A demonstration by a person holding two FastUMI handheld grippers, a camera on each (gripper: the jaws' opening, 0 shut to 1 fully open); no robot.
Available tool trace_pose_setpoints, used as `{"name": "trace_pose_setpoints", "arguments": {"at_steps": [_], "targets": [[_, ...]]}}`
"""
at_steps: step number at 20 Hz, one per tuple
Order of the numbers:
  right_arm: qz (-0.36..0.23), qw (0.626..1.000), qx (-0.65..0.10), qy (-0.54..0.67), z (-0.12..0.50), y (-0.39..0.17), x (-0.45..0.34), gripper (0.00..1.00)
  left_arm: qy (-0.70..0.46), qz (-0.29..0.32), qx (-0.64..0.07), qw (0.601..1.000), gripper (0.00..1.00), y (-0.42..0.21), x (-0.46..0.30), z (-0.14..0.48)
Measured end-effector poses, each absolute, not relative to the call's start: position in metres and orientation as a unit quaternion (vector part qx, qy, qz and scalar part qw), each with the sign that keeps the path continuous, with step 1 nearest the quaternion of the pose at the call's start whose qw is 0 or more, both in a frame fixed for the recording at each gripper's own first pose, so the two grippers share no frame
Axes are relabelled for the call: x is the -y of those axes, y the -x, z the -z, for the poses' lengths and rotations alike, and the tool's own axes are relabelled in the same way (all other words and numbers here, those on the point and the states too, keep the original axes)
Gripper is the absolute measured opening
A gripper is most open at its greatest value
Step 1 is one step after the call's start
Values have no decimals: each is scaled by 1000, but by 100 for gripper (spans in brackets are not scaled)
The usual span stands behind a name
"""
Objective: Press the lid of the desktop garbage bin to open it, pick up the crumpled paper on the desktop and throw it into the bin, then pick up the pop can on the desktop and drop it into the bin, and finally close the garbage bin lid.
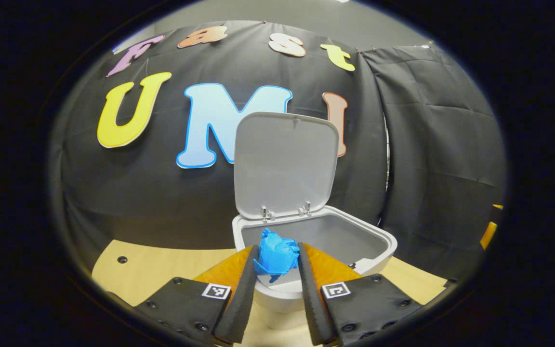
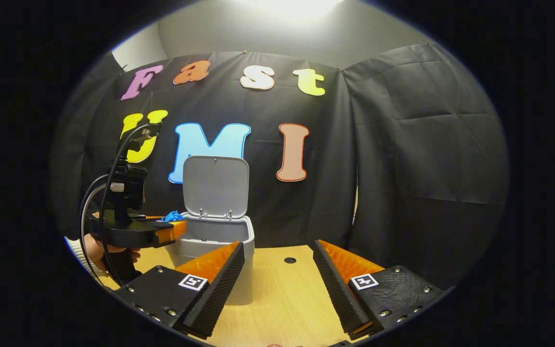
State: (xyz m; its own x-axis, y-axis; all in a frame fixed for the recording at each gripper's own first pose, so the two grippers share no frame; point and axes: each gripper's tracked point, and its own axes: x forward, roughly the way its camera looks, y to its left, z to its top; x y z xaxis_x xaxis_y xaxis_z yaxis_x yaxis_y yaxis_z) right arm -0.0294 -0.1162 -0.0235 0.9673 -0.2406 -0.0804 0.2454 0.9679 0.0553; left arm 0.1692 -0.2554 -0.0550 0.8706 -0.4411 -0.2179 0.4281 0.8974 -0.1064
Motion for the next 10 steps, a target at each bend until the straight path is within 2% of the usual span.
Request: {"name": "trace_pose_setpoints", "arguments": {"at_steps": [3,4,6,8,10], "targets": [[119,992,-36,-36,24,31,114,93,26,226,-119,966,59,-168,256,54],[118,992,-36,-38,23,30,113,93,27,228,-117,966,65,-167,256,53],[115,992,-35,-39,22,31,110,93,28,229,-112,967,84,-165,255,48],[112,993,-32,-35,20,32,107,93,31,230,-107,967,93,-162,254,45],[105,993,-29,-33,19,33,103,92,36,228,-106,967,94,-157,249,41]]}}
